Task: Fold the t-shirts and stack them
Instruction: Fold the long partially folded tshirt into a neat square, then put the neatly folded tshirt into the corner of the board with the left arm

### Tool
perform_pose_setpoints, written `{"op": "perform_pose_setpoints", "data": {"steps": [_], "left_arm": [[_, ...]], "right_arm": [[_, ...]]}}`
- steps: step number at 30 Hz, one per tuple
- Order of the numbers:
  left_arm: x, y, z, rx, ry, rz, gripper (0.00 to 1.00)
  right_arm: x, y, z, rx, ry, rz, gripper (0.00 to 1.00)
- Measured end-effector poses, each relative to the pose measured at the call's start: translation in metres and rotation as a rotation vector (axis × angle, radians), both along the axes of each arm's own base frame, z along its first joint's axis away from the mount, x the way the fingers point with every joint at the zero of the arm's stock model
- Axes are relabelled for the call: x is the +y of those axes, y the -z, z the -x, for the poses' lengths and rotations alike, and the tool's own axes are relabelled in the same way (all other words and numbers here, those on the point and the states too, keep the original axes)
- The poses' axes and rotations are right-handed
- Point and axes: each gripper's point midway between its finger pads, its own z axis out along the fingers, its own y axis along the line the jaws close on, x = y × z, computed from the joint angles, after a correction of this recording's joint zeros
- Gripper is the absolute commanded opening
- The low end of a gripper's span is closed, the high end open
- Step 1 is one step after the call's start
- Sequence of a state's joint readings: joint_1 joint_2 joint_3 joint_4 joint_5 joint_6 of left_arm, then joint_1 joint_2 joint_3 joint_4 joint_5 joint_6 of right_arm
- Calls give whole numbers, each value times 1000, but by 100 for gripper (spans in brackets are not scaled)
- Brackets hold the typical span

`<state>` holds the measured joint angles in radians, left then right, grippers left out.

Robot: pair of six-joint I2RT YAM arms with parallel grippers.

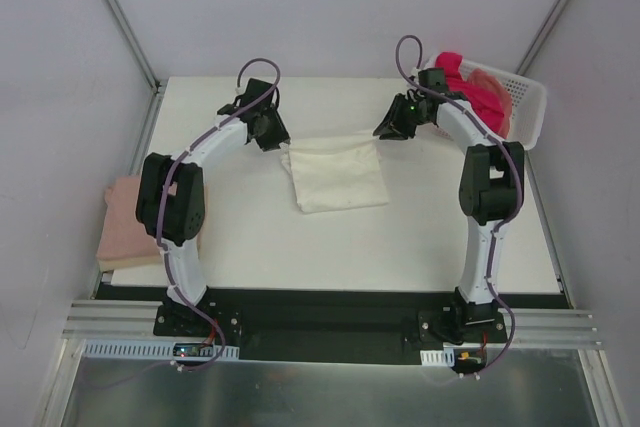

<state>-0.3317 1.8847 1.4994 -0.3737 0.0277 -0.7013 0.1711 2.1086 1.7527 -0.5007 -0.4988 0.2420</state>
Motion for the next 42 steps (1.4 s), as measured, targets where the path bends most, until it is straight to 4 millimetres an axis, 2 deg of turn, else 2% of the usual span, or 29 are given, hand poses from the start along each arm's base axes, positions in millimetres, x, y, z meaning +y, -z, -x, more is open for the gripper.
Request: {"op": "perform_pose_setpoints", "data": {"steps": [1, 2, 4, 5, 6, 7, 9, 11, 14, 18, 21, 23, 26, 31, 32, 33, 35, 38, 41, 42], "left_arm": [[4, 6, -2, 12, -4, -13, 67], [7, 10, -4, 20, -8, -20, 74], [17, 18, -9, 39, -23, -34, 90], [19, 18, -10, 42, -29, -35, 99], [22, 19, -11, 44, -31, -36, 99], [24, 19, -12, 46, -31, -36, 99], [25, 16, -13, 40, -28, -28, 99], [22, 15, -9, 43, -16, -16, 99], [19, 14, 8, 58, 4, -3, 99], [10, 7, 32, 65, 39, 24, 99], [-5, 8, 46, 76, 78, 75, 99], [-12, 12, 50, 87, 94, 95, 99], [-20, 24, 51, 116, 106, 119, 99], [-24, 60, 46, 188, 105, 110, 99], [-24, 68, 46, 204, 103, 105, 92], [-24, 76, 48, 223, 100, 100, 88], [-25, 72, 42, 208, 97, 107, 83], [-28, 76, 40, 207, 99, 105, 76], [-40, 78, 42, 199, 118, 95, 61], [-46, 80, 44, 199, 131, 89, 49]], "right_arm": [[-1, 5, -6, 5, 6, 0, 41], [-2, 10, -11, 12, 12, 0, 48], [-6, 13, -24, 7, 26, 0, 54], [-8, 12, -29, 1, 31, 0, 72], [-10, 9, -34, -9, 33, -1, 85], [-11, 5, -37, -20, 36, -3, 97], [-13, -4, -41, -51, 32, -2, 97], [-14, -11, -36, -74, 18, 6, 97], [-9, -20, -11, -80, -17, 17, 97], [10, -33, 24, -97, -87, 18, 97], [30, -38, 36, -114, -140, 5, 97], [44, -37, 42, -114, -175, -8, 97], [54, -33, 51, -103, -204, -17, 97], [44, -9, 67, -53, -198, 10, 97], [41, -4, 73, -41, -195, 21, 97], [37, -2, 79, -33, -191, 32, 97], [27, -1, 94, -27, -179, 55, 97], [15, -14, 114, -65, -155, 77, 97], [3, -28, 134, -123, -129, 92, 97], [-3, -32, 142, -145, -115, 104, 97]]}}
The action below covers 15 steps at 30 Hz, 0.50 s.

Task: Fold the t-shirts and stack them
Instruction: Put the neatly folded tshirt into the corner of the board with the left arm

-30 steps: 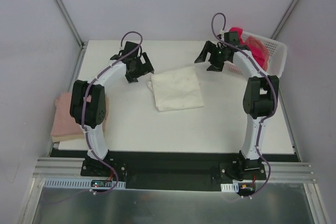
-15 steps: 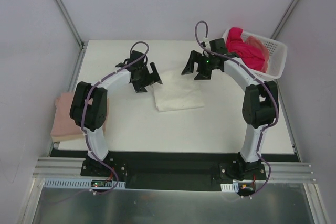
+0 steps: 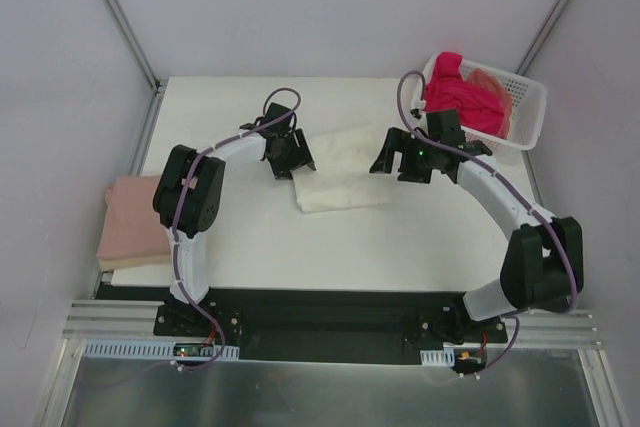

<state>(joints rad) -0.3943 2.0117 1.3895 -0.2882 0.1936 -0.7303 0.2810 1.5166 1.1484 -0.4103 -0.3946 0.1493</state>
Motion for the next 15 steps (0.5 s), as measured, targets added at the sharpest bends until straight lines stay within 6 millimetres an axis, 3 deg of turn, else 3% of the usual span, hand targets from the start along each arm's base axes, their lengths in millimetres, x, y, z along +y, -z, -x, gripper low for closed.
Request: {"op": "perform_pose_setpoints", "data": {"steps": [5, 6, 7, 11, 15], "left_arm": [[-23, 7, -2, -22, 27, -50, 26], [-26, 8, -3, -27, 30, -60, 18], [-30, 8, -4, -34, 35, -79, 3], [-35, 6, -11, -80, 59, -170, 0], [-25, 5, -10, -123, 112, -284, 0]], "right_arm": [[-26, 0, 35, -56, 64, 56, 97], [-30, 0, 40, -60, 72, 64, 97], [-34, 0, 46, -68, 84, 77, 97], [-52, -4, 66, -110, 126, 118, 97], [-70, -10, 83, -162, 161, 168, 97]]}}
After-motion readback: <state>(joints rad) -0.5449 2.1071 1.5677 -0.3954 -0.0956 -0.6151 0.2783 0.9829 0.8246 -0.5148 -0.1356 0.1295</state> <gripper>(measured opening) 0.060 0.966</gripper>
